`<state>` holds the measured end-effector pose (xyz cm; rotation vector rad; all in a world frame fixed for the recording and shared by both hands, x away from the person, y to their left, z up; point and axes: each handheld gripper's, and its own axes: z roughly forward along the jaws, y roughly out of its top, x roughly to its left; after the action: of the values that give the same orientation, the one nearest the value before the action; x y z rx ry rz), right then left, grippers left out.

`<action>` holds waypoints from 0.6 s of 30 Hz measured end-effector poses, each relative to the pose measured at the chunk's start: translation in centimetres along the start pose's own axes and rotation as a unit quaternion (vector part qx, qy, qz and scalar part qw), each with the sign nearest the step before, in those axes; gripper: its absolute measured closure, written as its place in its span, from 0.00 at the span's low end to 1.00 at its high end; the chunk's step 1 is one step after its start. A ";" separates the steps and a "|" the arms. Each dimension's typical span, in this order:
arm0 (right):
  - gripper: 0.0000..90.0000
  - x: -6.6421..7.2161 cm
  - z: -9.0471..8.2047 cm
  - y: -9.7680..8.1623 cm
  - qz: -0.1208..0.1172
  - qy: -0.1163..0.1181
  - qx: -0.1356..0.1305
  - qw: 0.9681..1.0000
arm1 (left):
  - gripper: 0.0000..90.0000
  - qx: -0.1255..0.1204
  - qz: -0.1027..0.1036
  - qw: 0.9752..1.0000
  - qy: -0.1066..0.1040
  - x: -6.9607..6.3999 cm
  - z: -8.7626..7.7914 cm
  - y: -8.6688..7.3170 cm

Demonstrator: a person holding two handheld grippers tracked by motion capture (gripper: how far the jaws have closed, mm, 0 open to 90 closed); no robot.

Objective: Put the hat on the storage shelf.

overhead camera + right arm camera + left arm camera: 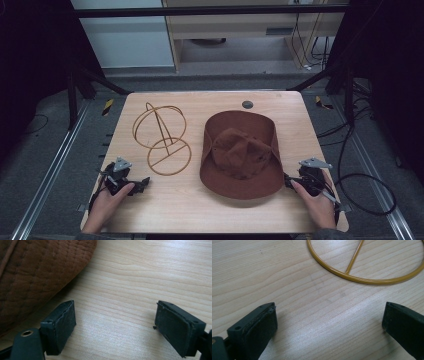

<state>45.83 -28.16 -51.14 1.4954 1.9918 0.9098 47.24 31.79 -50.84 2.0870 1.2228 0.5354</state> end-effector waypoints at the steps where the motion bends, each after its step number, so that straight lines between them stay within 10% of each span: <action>1: 0.19 0.0 0.0 0.0 0.000 0.000 0.000 1.000 | 0.00 0.000 0.000 1.000 0.000 0.0 0.0 0.0; 18: 0.18 0.0 -2.8 -0.2 -0.012 -0.020 -0.014 1.000 | 0.00 -0.001 -0.003 1.000 0.000 -0.3 -0.2 -0.2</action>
<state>43.67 -28.82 -49.39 1.4603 1.9553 0.8878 46.86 31.64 -50.86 2.0803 1.2276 0.5334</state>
